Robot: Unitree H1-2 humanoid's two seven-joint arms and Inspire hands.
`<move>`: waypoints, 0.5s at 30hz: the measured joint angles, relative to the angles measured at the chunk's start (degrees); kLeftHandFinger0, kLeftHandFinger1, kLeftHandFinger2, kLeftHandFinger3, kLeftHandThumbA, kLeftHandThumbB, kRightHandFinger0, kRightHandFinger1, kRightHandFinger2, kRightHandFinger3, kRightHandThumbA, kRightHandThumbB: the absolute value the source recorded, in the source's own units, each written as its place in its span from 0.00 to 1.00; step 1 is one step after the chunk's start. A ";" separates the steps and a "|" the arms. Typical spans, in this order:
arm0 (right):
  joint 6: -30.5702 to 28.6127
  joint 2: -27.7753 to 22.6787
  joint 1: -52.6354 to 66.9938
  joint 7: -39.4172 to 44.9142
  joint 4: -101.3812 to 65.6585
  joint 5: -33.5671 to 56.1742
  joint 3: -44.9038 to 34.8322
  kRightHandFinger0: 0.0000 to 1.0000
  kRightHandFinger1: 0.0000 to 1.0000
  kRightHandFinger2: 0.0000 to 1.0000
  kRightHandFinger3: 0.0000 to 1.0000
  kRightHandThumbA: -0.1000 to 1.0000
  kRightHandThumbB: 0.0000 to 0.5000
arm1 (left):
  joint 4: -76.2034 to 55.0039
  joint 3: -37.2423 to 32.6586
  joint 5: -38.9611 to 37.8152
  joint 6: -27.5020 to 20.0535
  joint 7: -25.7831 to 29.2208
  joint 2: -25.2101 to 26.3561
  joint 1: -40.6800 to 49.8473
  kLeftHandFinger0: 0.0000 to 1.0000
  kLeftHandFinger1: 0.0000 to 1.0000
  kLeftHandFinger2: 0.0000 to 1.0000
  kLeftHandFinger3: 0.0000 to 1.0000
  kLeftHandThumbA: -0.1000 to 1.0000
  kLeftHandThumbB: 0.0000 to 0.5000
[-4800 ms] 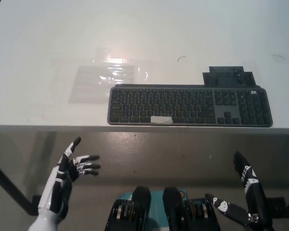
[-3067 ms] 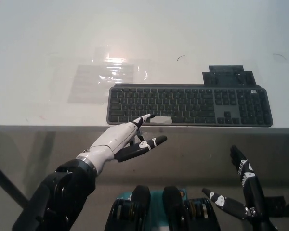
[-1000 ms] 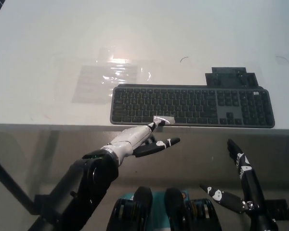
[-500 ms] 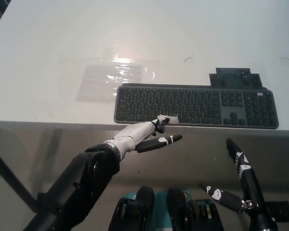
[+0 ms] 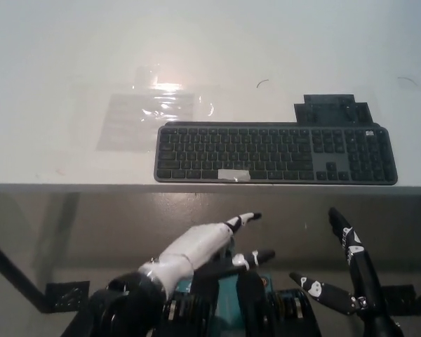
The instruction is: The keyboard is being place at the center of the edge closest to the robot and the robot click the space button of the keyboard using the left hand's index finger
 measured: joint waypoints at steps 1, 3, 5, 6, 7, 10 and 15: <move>0.00 0.01 0.01 0.00 0.11 0.00 0.00 1.00 1.00 1.00 1.00 1.00 0.59 | -2.15 0.09 -0.30 0.24 -0.13 0.10 0.79 0.00 0.01 0.12 1.00 1.00 0.76; 0.01 0.00 0.10 0.02 0.47 0.00 0.01 1.00 1.00 1.00 1.00 1.00 0.59 | -7.04 0.37 -1.12 0.73 -0.53 0.56 2.74 0.00 0.00 0.02 1.00 1.00 0.74; 0.01 0.01 0.28 0.04 0.68 0.00 0.02 1.00 1.00 1.00 1.00 1.00 0.59 | -11.36 0.87 -2.06 1.05 -0.80 1.18 4.51 0.00 0.00 0.00 1.00 1.00 0.65; 0.01 0.02 0.41 0.04 0.73 0.01 0.02 1.00 1.00 1.00 1.00 1.00 0.59 | -13.48 1.30 -2.55 1.14 -0.91 1.63 5.56 0.00 0.00 0.00 1.00 1.00 0.56; 0.01 0.01 0.51 0.05 0.79 0.01 0.02 1.00 1.00 1.00 1.00 1.00 0.60 | -15.89 1.93 -3.13 1.22 -0.95 1.98 6.58 0.00 0.00 0.00 1.00 1.00 0.52; 0.00 0.01 0.89 0.07 0.87 0.01 0.05 1.00 1.00 1.00 1.00 1.00 0.61 | -21.83 4.57 -5.39 1.21 -0.92 3.19 10.20 0.03 0.00 0.00 1.00 1.00 0.58; 0.00 0.03 1.81 0.08 0.86 0.01 0.29 1.00 1.00 1.00 1.00 1.00 0.62 | -27.10 11.17 -11.27 -0.36 -0.53 4.33 18.85 0.98 0.83 0.91 1.00 1.00 0.51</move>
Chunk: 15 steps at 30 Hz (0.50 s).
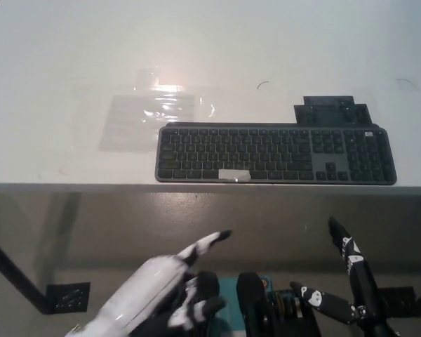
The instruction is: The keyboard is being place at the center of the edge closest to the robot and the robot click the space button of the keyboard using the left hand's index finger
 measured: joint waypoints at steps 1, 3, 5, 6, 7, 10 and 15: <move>0.00 0.02 0.25 0.01 0.00 0.00 0.16 1.00 1.00 1.00 1.00 1.00 0.61 | 0.47 1.66 -1.58 -1.29 0.32 -0.02 2.18 1.00 1.00 1.00 1.00 1.00 0.55; 0.00 0.02 0.62 0.02 0.01 0.01 0.33 1.00 1.00 1.00 1.00 1.00 0.61 | 2.34 3.32 -3.40 -3.31 0.80 -0.04 5.28 1.00 1.00 1.00 1.00 1.00 0.55; -0.01 0.02 0.96 0.02 0.01 0.03 0.50 1.00 1.00 1.00 1.00 1.00 0.61 | 4.52 4.65 -4.98 -5.24 1.05 -0.11 7.63 1.00 1.00 1.00 1.00 1.00 0.55; -0.01 0.02 1.06 0.02 0.01 0.04 0.57 1.00 1.00 1.00 1.00 1.00 0.56 | 5.30 5.11 -5.66 -6.04 1.22 -0.15 8.35 1.00 1.00 1.00 1.00 1.00 0.61; -0.01 0.02 1.12 0.02 0.01 0.05 0.63 1.00 1.00 1.00 1.00 1.00 0.55 | 5.84 5.38 -5.95 -6.52 1.35 -0.19 8.81 1.00 1.00 1.00 1.00 1.00 0.57; -0.01 0.00 1.60 0.02 0.02 0.11 1.10 1.00 1.00 1.00 1.00 1.00 0.55 | 11.75 6.09 -6.53 -10.09 2.37 -0.76 9.79 1.00 1.00 1.00 1.00 1.00 0.54; -0.01 -0.03 2.13 0.01 0.02 0.13 1.73 1.00 1.00 1.00 1.00 1.00 0.56 | 20.04 7.30 -6.54 -14.38 4.27 -2.53 9.58 1.00 1.00 1.00 1.00 1.00 0.64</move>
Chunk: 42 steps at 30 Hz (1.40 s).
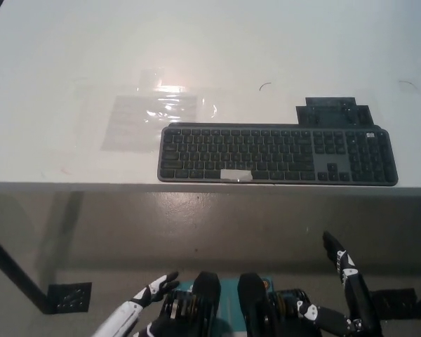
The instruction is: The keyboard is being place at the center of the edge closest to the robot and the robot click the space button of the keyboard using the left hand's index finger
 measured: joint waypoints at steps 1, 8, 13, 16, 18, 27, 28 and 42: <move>0.00 0.00 0.09 -0.01 0.00 0.00 0.14 1.00 1.00 1.00 1.00 1.00 0.56 | 2.15 0.40 0.00 -0.97 0.60 -0.65 -0.08 1.00 1.00 1.00 1.00 1.00 0.64; -0.02 -0.02 0.39 -0.02 -0.02 0.06 0.83 1.00 1.00 1.00 1.00 1.00 0.59 | 13.18 2.38 -0.02 -7.51 3.80 -3.39 -0.66 1.00 1.00 1.00 1.00 1.00 0.54; -0.35 -0.16 0.73 -0.12 -0.25 0.14 1.66 1.00 1.00 1.00 1.00 1.00 0.57 | 17.98 5.09 -0.89 -11.70 5.80 -4.50 -1.17 1.00 1.00 1.00 1.00 1.00 0.61; -0.57 -0.25 1.16 -0.15 -0.28 0.16 2.10 1.00 1.00 1.00 1.00 1.00 0.56 | 18.85 5.67 -1.50 -13.06 6.46 -4.97 -1.07 1.00 1.00 1.00 1.00 1.00 0.62; -0.63 -0.35 1.27 -0.16 -0.28 0.18 2.32 1.00 1.00 1.00 1.00 1.00 0.55 | 18.92 5.82 -1.69 -13.64 6.64 -5.19 -1.06 1.00 1.00 1.00 1.00 1.00 0.61; -1.19 -0.99 1.28 -0.25 -0.37 0.21 2.75 1.00 1.00 1.00 1.00 1.00 0.58 | 19.04 5.84 -1.37 -15.41 7.92 -5.30 -1.06 1.00 1.00 1.00 1.00 1.00 0.63; -1.26 -1.07 1.28 -0.26 -0.37 0.21 2.78 1.00 1.00 1.00 1.00 1.00 0.57 | 19.05 5.83 -1.33 -15.53 8.04 -5.30 -1.06 1.00 1.00 1.00 1.00 1.00 0.62; -1.69 -1.22 1.27 -0.78 -0.36 0.19 2.90 1.00 1.00 1.00 1.00 1.00 0.59 | 19.00 5.73 -0.82 -15.87 8.70 -5.29 -1.10 1.00 1.00 1.00 1.00 1.00 0.58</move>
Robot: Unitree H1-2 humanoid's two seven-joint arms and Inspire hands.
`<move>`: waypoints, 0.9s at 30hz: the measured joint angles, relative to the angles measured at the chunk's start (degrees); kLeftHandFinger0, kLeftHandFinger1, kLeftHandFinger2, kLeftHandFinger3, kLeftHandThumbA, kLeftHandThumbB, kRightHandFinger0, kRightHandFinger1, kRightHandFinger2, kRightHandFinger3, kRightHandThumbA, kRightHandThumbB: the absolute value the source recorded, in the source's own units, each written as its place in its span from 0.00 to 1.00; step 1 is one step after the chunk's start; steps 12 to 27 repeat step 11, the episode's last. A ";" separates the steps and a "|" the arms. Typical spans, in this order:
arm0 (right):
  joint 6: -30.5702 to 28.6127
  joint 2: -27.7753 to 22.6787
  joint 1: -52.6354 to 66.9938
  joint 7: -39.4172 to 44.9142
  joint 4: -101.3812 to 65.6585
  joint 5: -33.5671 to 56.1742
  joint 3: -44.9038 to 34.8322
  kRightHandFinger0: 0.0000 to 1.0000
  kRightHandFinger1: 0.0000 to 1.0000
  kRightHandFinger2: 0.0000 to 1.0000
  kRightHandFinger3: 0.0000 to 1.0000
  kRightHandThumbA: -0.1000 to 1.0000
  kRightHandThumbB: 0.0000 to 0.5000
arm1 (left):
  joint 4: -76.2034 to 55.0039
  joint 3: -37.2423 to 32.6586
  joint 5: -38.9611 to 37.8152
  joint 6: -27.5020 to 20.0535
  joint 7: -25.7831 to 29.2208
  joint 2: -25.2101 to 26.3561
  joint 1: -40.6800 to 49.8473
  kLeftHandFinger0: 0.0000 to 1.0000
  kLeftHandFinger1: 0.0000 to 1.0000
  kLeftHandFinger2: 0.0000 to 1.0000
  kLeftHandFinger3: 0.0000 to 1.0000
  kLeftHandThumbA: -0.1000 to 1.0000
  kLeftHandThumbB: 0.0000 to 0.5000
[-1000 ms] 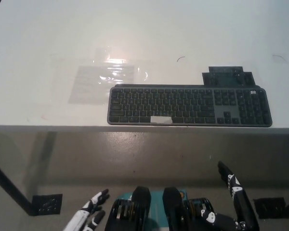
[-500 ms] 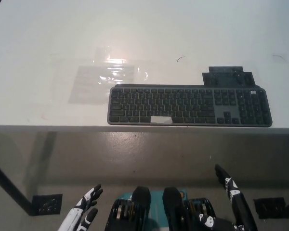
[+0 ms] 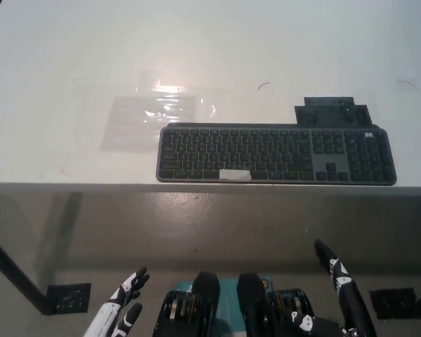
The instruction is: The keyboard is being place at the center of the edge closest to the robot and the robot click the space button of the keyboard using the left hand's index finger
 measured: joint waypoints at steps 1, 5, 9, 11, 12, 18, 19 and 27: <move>-0.01 0.00 0.00 -0.05 0.00 0.00 0.01 1.00 1.00 1.00 1.00 1.00 0.60 | 0.00 0.02 -0.18 0.00 -0.01 0.00 0.00 1.00 1.00 1.00 1.00 1.00 0.58; -0.09 0.02 0.00 -0.09 0.00 0.01 0.01 1.00 1.00 1.00 1.00 1.00 0.61 | -0.01 0.19 -0.61 0.00 0.00 0.00 -0.01 1.00 1.00 1.00 1.00 1.00 0.57; -0.13 0.02 0.01 -0.10 0.00 0.00 0.07 1.00 1.00 1.00 1.00 1.00 0.59 | -0.07 0.28 -0.69 0.03 0.00 0.00 0.02 1.00 1.00 1.00 1.00 1.00 0.57; -0.14 0.02 0.01 -0.10 0.00 -0.01 0.11 1.00 1.00 1.00 1.00 1.00 0.57 | -0.13 0.29 -0.67 0.04 0.00 0.00 0.04 1.00 1.00 1.00 1.00 1.00 0.57; -0.14 0.02 0.01 -0.10 0.00 -0.01 0.11 1.00 1.00 1.00 1.00 1.00 0.57 | -0.13 0.29 -0.67 0.04 0.00 0.00 0.04 1.00 1.00 1.00 1.00 1.00 0.57; -0.14 0.02 0.01 -0.10 0.00 -0.01 0.11 1.00 1.00 1.00 1.00 1.00 0.57 | -0.13 0.29 -0.67 0.04 0.00 0.00 0.04 1.00 1.00 1.00 1.00 1.00 0.57; -0.14 0.02 0.01 -0.10 0.00 -0.01 0.11 1.00 1.00 1.00 1.00 1.00 0.57 | -0.13 0.29 -0.67 0.04 0.00 0.00 0.04 1.00 1.00 1.00 1.00 1.00 0.57; -0.14 0.02 0.01 -0.10 0.00 -0.01 0.11 1.00 1.00 1.00 1.00 1.00 0.57 | -0.13 0.29 -0.67 0.04 0.00 0.00 0.04 1.00 1.00 1.00 1.00 1.00 0.57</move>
